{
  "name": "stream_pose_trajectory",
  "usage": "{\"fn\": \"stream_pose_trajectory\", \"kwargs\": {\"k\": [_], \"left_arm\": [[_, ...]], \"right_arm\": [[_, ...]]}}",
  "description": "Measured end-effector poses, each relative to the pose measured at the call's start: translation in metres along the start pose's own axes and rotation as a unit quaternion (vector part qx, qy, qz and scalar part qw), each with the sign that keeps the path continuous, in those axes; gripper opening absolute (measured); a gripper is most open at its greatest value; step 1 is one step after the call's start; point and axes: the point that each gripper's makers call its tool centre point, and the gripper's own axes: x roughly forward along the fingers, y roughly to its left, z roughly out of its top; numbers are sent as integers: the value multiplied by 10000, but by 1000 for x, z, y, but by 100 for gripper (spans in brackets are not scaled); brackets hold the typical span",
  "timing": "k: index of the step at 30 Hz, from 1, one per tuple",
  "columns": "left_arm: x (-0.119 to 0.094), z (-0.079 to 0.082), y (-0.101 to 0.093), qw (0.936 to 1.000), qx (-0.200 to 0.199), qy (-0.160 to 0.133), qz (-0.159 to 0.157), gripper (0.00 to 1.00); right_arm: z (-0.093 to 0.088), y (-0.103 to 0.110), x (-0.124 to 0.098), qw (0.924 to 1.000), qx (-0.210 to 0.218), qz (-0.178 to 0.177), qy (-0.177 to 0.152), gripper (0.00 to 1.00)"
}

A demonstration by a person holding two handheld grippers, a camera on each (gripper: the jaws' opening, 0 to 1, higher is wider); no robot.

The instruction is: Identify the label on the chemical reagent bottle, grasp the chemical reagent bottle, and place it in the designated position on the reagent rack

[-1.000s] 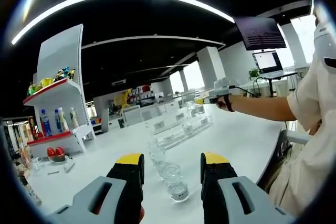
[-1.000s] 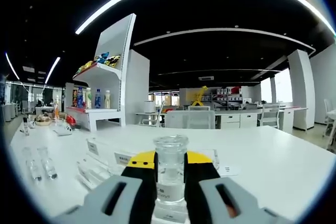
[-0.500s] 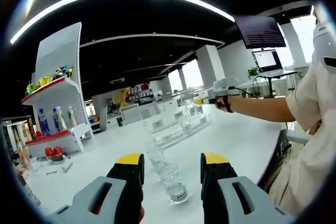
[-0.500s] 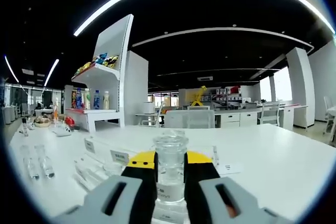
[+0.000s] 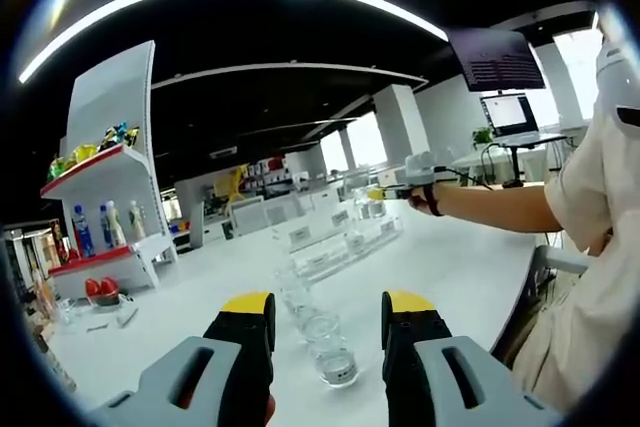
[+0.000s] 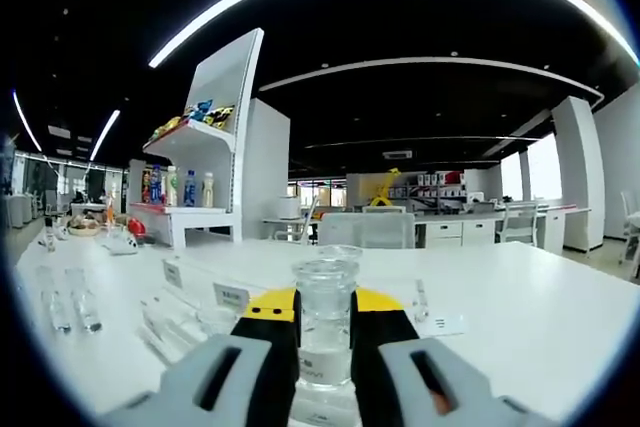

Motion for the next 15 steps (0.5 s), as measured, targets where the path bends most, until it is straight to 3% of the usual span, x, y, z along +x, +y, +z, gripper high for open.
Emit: {"fn": "stream_pose_trajectory", "kwargs": {"k": [15], "left_arm": [[2, -1, 0, 10000, -9, 15, 2, 43]], "right_arm": [[-6, 2, -2, 10000, -44, 4, -7, 18]]}}
